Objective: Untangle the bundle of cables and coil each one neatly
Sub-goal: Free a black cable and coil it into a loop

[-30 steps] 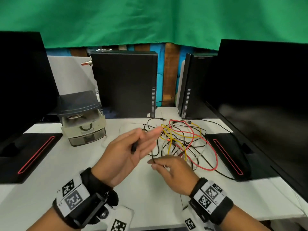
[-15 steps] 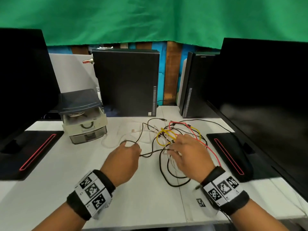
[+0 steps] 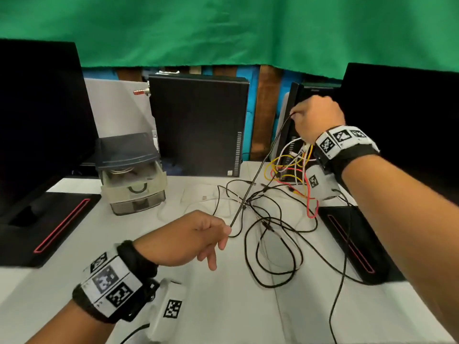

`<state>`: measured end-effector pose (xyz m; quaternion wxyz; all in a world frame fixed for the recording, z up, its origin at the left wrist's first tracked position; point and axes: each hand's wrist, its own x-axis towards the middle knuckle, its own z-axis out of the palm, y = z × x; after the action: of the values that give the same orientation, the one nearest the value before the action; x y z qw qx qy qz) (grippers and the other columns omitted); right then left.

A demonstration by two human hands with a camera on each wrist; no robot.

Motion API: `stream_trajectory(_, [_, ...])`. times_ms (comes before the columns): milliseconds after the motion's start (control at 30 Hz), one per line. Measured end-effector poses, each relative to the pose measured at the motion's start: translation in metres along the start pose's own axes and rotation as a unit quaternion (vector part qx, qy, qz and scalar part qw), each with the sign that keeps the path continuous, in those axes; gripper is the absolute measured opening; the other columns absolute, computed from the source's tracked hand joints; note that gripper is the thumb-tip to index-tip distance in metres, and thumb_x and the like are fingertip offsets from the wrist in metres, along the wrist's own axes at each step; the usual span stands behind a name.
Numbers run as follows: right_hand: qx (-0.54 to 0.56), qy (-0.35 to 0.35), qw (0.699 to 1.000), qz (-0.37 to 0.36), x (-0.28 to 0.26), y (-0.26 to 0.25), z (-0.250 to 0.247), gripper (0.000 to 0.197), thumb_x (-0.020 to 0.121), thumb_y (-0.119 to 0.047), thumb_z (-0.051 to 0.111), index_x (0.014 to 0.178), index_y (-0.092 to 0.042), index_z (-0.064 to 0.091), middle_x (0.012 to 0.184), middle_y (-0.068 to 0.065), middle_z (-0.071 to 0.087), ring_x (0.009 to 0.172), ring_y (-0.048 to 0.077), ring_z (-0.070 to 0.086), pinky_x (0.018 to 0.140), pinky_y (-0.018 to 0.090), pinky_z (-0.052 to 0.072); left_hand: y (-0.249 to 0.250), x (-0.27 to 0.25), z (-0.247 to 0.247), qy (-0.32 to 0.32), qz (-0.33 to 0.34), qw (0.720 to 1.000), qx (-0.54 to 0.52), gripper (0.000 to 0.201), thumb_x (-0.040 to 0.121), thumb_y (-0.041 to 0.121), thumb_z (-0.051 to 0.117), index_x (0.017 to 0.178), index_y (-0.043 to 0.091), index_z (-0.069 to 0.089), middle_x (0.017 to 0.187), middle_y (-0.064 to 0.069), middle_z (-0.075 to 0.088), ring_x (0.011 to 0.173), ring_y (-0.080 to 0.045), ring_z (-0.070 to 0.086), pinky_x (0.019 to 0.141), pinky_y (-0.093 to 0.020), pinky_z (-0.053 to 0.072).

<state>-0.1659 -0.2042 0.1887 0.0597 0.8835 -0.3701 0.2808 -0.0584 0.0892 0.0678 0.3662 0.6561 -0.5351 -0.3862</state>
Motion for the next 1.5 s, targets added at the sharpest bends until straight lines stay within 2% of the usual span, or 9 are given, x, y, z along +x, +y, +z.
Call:
stream_trajectory(100, [0.101,0.103,0.989,-0.025,0.015,-0.005,-0.015,0.031,0.09,-0.029,0.054,0.11,-0.021,0.076,0.107,0.016,0.074,0.101,0.042,0.065,0.089,0.044,0.055,-0.002,-0.004,-0.009,-0.014,-0.004,1.0,-0.016,0.037,0.093,0.044,0.052,0.07,0.018,0.062,0.048,-0.002,0.049,0.068,-0.022,0.072,0.103,-0.044,0.044])
stream_trajectory(200, [0.147,0.023,0.989,-0.028,0.014,-0.015,-0.002,0.027,0.092,-0.026,0.061,0.115,-0.019,0.075,0.113,0.01,0.074,0.107,0.032,0.067,0.095,0.035,0.053,-0.001,-0.008,-0.011,-0.038,0.026,0.996,-0.071,0.038,0.095,0.043,0.055,0.07,0.015,0.063,0.05,-0.008,0.054,0.065,-0.021,0.07,0.11,-0.038,0.043])
stream_trajectory(467, [0.399,-0.077,0.903,-0.137,-0.13,-0.084,0.044,0.035,0.097,-0.01,0.059,0.131,-0.018,0.064,0.128,-0.013,0.06,0.122,-0.001,0.054,0.101,0.011,0.043,0.012,-0.001,0.001,0.18,-0.004,0.963,-0.199,0.042,0.105,0.021,0.043,0.068,0.004,0.052,0.042,-0.006,0.039,0.041,-0.025,0.059,0.088,-0.039,0.058])
stream_trajectory(667, [0.618,-0.077,0.782,-0.025,-0.194,-0.097,0.059,0.023,0.099,-0.007,0.057,0.106,-0.02,0.075,0.083,-0.007,0.073,0.076,0.008,0.068,0.077,0.022,0.053,0.023,-0.001,0.012,0.18,-0.056,0.881,-0.433,0.036,0.103,0.025,0.049,0.07,0.011,0.053,0.047,0.001,0.034,0.038,-0.014,0.039,0.072,-0.036,0.062])
stream_trajectory(900, [0.551,-0.158,0.82,0.006,-0.223,-0.084,0.079,0.02,0.099,-0.017,0.059,0.101,-0.018,0.079,0.063,-0.01,0.062,0.051,0.004,0.042,0.055,0.022,0.038,0.025,0.001,0.013,0.212,0.024,0.801,-0.559,0.032,0.103,0.024,0.047,0.089,0.002,0.065,0.074,-0.007,0.073,0.082,-0.022,0.076,0.094,-0.037,0.057])
stream_trajectory(1033, [0.468,-0.251,0.843,-0.087,-0.239,-0.084,0.075,0.028,0.102,-0.022,0.053,0.125,-0.023,0.07,0.058,-0.022,0.056,0.054,0.0,0.049,0.062,0.011,0.037,0.01,0.007,0.011,0.273,0.055,0.835,-0.474,0.032,0.106,0.021,0.041,0.106,-0.001,0.064,0.099,-0.016,0.076,0.102,-0.025,0.073,0.095,-0.03,0.05])
stream_trajectory(1233, [0.39,-0.25,0.87,-0.166,-0.219,-0.056,0.035,0.016,0.099,-0.022,0.058,0.098,-0.017,0.074,0.057,-0.015,0.052,0.056,0.003,0.05,0.058,0.013,0.033,-0.013,0.015,0.016,0.243,0.057,0.967,0.05,0.028,0.106,0.024,0.044,0.103,0.02,0.071,0.08,0.006,0.078,0.082,-0.004,0.072,0.083,-0.019,0.052])
stream_trajectory(1433, [0.505,-0.122,0.847,-0.112,-0.2,-0.037,0.029,0.008,0.092,-0.014,0.069,0.089,-0.016,0.076,0.08,-0.006,0.072,0.076,0.014,0.067,0.072,0.032,0.055,0.002,0.003,0.026,0.0,0.058,0.994,-0.091,0.04,0.107,0.026,0.04,0.103,0.003,0.072,0.067,-0.012,0.073,0.083,-0.038,0.068,0.097,-0.036,0.051])
stream_trajectory(1500, [0.551,-0.094,0.825,-0.089,-0.198,-0.035,0.035,0.008,0.091,-0.011,0.07,0.089,-0.014,0.078,0.079,-0.007,0.073,0.074,0.011,0.066,0.07,0.027,0.052,0.011,-0.003,0.026,-0.028,0.071,0.98,-0.184,0.041,0.103,0.027,0.041,0.106,0.002,0.073,0.058,-0.01,0.067,0.072,-0.03,0.068,0.101,-0.038,0.051])
